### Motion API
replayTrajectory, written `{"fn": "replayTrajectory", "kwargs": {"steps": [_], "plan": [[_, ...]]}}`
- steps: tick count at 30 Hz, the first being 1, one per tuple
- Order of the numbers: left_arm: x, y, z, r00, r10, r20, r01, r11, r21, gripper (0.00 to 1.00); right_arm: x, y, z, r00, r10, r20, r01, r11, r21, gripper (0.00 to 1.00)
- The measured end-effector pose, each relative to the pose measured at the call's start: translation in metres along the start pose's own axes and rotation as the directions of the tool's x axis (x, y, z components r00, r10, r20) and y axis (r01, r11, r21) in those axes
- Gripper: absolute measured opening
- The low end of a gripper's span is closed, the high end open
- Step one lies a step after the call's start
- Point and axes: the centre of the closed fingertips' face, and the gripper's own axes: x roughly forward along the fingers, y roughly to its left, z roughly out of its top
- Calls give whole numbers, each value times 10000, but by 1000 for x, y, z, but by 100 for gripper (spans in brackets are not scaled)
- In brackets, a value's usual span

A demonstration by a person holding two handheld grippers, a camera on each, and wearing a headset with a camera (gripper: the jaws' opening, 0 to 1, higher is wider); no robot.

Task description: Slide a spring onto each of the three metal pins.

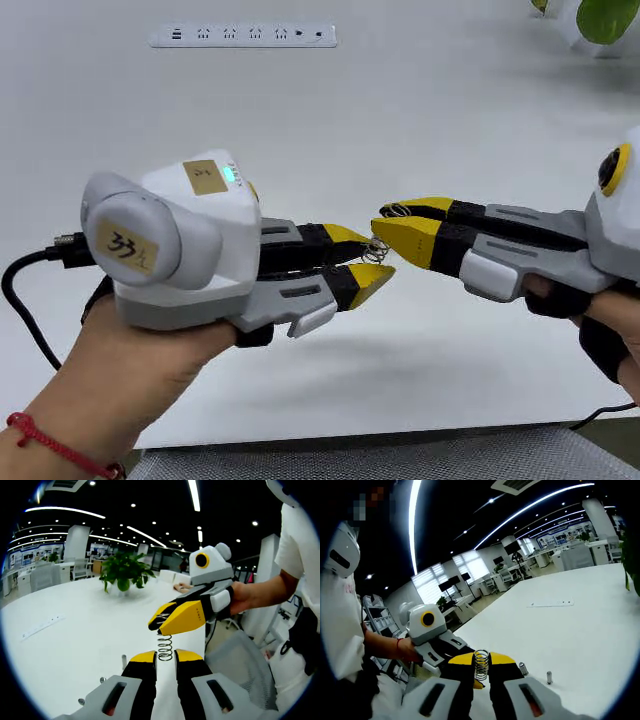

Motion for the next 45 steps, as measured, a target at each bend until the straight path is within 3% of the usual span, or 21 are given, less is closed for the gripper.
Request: {"fn": "replayTrajectory", "kwargs": {"steps": [19, 31, 35, 38, 40, 43, 45], "plan": [[-1, -1, -1, 10000, -72, 39, 72, 9999, -106, 11, 1, 7, 2, 9985, 1, -540, -79, 9896, -1436, 11], [-2, -4, -2, 9996, -241, 144, 242, 9997, -53, 11, 2, 7, -1, 9960, -1, -893, -153, 9850, -1721, 12], [-2, -6, -1, 9993, -329, 154, 329, 9995, 11, 10, 1, 8, -4, 9933, 102, -1150, -310, 9830, -1812, 20], [-2, -6, -1, 9992, -378, 160, 378, 9993, 4, 10, -2, 9, 0, 9914, 310, -1274, -559, 9788, -1972, 20], [-2, -6, -2, 9991, -399, 110, 398, 9992, 86, 10, -9, 11, -2, 9783, 571, -1993, -1057, 9644, -2425, 23], [-3, -7, -3, 9987, -499, 69, 497, 9986, 197, 10, -18, 15, -3, 9418, 833, -3257, -1927, 9276, -3199, 28], [-4, -8, -3, 9985, -549, 55, 547, 9981, 284, 10, -23, 17, 0, 9146, 947, -3931, -2508, 8954, -3678, 29]]}}
